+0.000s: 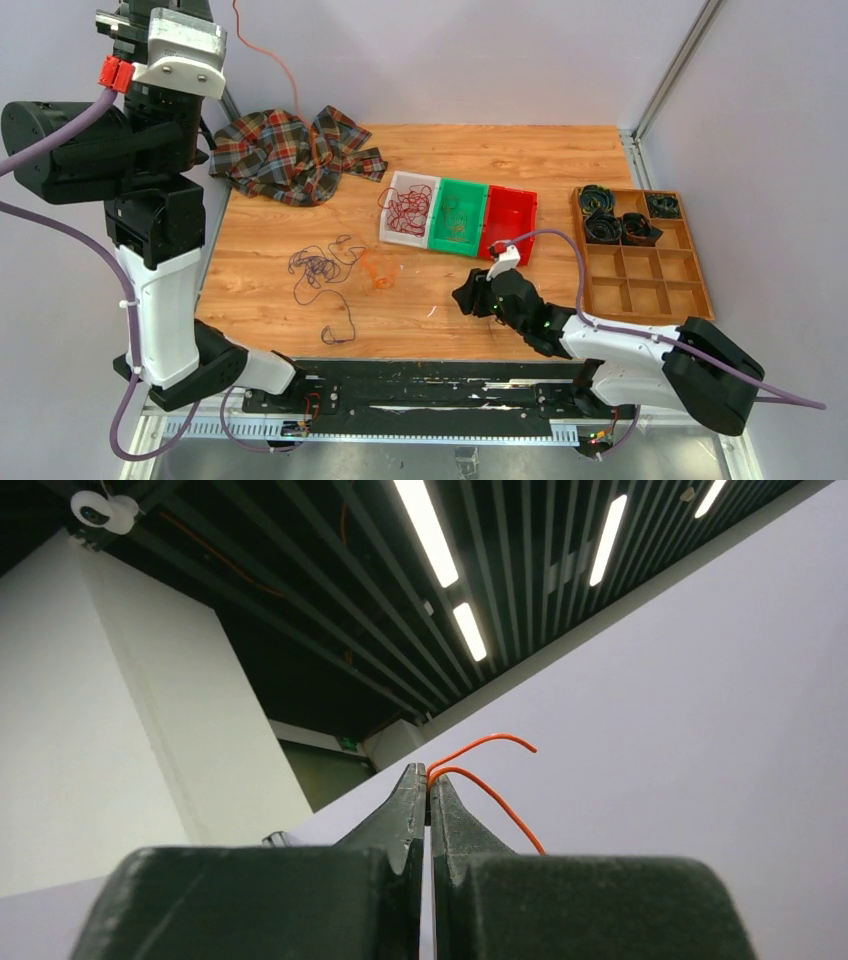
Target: Untangle the cables
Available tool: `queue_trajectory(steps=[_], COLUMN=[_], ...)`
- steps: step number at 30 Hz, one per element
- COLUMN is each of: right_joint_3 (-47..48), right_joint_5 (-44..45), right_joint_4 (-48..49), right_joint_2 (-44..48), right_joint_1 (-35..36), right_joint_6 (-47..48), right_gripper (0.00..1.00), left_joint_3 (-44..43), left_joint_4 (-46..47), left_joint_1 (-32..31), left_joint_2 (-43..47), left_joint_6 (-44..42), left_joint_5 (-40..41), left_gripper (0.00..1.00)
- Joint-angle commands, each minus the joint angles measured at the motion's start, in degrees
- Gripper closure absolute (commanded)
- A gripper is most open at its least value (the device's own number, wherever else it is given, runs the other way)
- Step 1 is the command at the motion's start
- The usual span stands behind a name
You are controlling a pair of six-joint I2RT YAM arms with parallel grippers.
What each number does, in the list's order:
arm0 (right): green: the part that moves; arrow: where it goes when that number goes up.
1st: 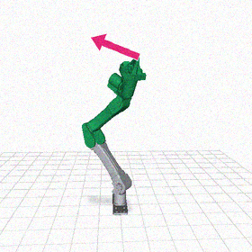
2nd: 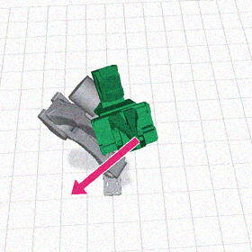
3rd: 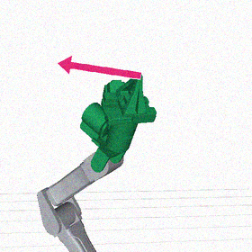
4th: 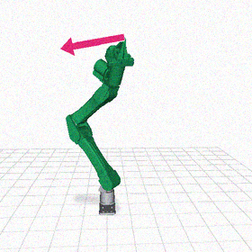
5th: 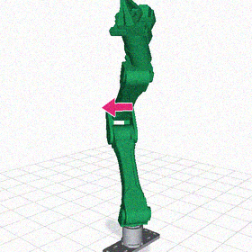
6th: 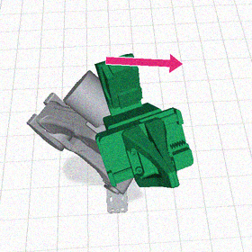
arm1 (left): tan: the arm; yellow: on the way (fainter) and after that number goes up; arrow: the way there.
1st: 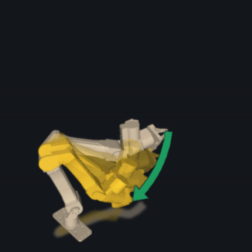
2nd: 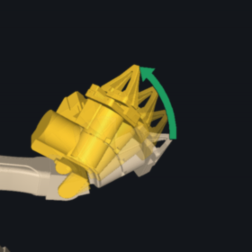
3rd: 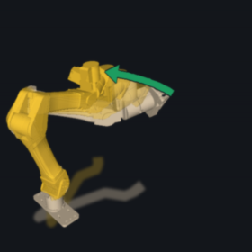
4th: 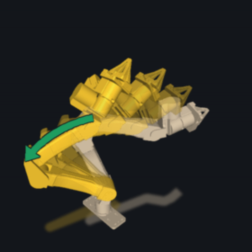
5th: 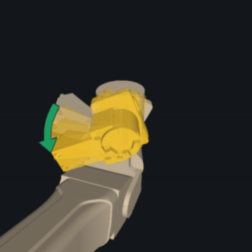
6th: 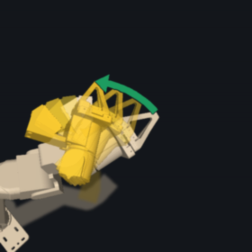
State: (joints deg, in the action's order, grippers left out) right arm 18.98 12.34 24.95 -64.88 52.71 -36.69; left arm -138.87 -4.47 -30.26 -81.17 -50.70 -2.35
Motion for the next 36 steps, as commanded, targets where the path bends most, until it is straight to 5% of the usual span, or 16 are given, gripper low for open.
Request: queue_trajectory(steps=[1,4,11,20,27,31,36], right_joint_3=[4.4,5.7,17.1,38.1,46.8,48.9,44.2], right_joint_5=[1.2,-1.1,-9.8,-27.9,-30.8,-24.0,-21.3], right_joint_4=[-6.0,-5.0,3.3,10.9,14.7,10.7,11.2], right_joint_2=[-2.5,-1.0,-0.8,-14.2,-23.6,-26.0,-25.8], right_joint_1=[-0.9,-0.3,3.8,7.5,7.7,7.1,5.0], right_joint_6=[-1.6,0.9,13.6,21.1,23.0,26.1,24.7], right_gripper=[0.55,0.54,0.31,0.27,0.22,0.21,0.33], left_joint_3=[-0.2,-2.4,4.7,4.6,4.7,4.3,4.0], left_joint_4=[4.1,1.7,-2.3,-5.2,-5.8,-5.6,-5.4], left_joint_1=[-0.4,-0.4,-0.4,-0.4,-0.4,-0.4,-0.4], left_joint_2=[0.9,0.0,3.7,4.5,4.7,4.5,4.4], left_joint_6=[-0.7,0.3,3.0,1.9,2.3,2.9,3.8], left_joint_5=[-0.1,-1.5,-5.1,-5.8,-6.8,-7.9,-10.6], left_gripper=[1.00,1.00,1.00,1.00,1.00,1.00,1.00])
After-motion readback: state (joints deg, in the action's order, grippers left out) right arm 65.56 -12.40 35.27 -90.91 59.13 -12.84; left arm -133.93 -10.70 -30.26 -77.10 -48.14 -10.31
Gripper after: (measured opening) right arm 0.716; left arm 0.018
